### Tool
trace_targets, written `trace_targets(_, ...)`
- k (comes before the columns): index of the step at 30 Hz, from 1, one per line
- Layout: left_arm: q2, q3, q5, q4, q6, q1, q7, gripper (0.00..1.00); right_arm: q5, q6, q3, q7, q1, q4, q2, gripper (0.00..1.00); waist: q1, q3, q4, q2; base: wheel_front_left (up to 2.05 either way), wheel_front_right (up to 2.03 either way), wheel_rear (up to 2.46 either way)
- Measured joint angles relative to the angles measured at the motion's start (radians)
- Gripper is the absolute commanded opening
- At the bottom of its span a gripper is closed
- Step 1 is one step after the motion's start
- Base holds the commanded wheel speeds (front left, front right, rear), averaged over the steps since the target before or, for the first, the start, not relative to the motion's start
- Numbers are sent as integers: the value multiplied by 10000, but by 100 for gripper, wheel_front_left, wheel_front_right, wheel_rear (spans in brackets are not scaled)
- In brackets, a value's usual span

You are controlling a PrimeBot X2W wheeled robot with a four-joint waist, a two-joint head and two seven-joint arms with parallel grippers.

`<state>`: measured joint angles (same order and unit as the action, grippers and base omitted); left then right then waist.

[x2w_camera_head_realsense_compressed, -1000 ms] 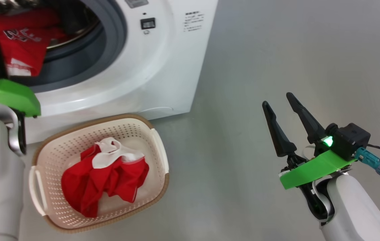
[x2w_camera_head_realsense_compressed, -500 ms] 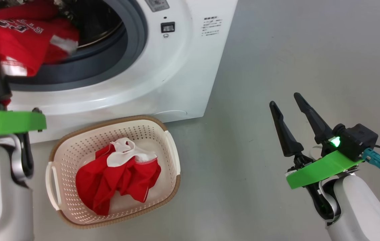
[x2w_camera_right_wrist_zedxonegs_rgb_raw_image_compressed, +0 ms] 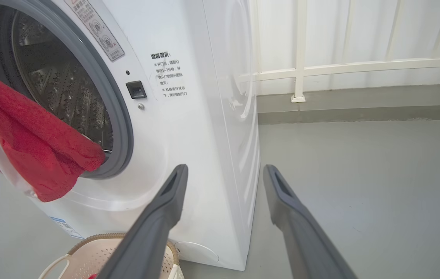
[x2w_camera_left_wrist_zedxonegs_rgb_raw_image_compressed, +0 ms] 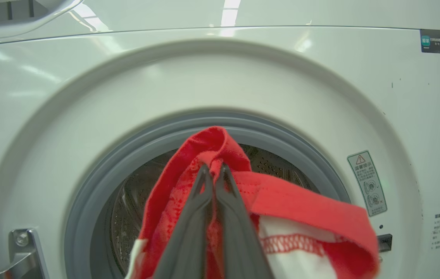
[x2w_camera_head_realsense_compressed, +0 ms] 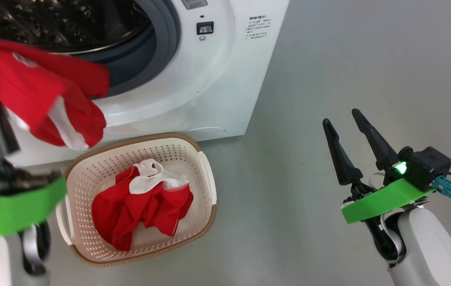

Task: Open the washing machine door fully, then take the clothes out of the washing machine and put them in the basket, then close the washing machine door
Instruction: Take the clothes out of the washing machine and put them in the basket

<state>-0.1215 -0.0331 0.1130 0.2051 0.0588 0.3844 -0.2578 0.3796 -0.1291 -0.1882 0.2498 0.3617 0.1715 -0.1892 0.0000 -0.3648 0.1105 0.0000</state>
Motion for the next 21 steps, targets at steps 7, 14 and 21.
trace_targets(7, 267, 364, -36, -293, 0, -1234, 0, 0, 0, 0, -86, 0, -3, 2, 2, 100, 0, -119, 78, 0, 0, 0, 0)
trace_targets(14, 389, 779, 10, -2128, -77, -1574, 0, 0, 0, 0, -219, 0, 64, -6, 8, 100, 0, -352, 144, 0, 0, 0, 0)
trace_targets(21, 525, 899, -65, -4374, -389, -1292, 13, 0, 0, 0, -313, 0, 152, -15, 59, 100, 0, -635, 310, 0, 0, 0, 0)
